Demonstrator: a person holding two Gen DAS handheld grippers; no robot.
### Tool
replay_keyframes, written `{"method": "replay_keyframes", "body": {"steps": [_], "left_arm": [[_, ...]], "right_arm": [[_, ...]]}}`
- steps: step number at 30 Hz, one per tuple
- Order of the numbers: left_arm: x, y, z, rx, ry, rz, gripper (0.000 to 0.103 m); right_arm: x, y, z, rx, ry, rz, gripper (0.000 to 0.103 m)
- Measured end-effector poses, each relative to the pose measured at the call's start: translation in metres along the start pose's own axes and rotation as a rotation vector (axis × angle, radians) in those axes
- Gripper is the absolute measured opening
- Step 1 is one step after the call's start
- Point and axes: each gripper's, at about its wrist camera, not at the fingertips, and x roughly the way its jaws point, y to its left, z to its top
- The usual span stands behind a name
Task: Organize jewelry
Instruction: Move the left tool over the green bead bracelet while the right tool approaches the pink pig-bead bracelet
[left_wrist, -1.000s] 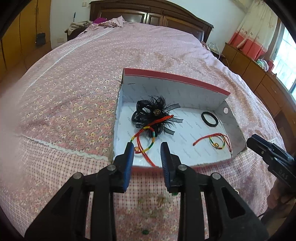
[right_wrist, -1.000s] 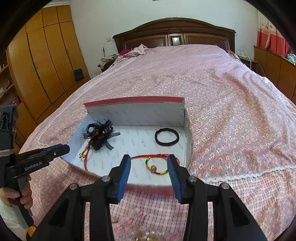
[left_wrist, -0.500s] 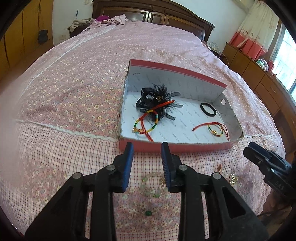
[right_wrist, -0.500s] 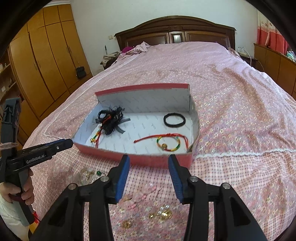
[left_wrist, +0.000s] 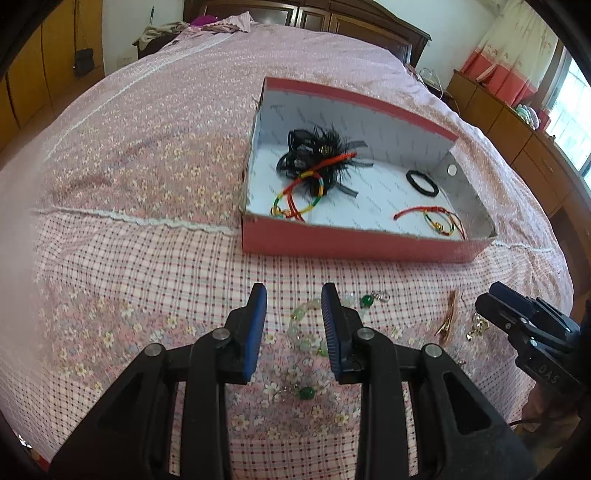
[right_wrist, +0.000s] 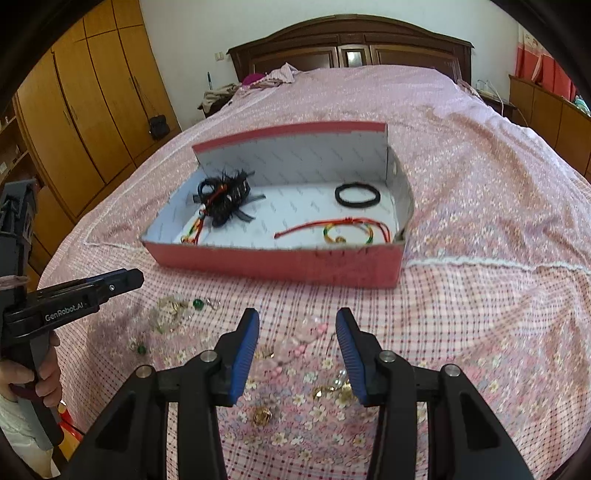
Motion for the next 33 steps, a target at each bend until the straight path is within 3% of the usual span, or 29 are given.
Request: {"method": "replay_keyframes", "body": {"steps": [14, 33], "left_arm": [[0.026, -0.004, -0.015, 0.013, 0.057, -0.01, 0.022], [0.046, -0.001, -0.021, 0.025, 0.067, -0.019, 0.022]], "right_arm": [[0.023, -0.001, -0.017, 0.038, 0.068, -0.024, 0.047], [0.035, 0.012, -0.022, 0.047, 0.097, 0.0, 0.05]]}}
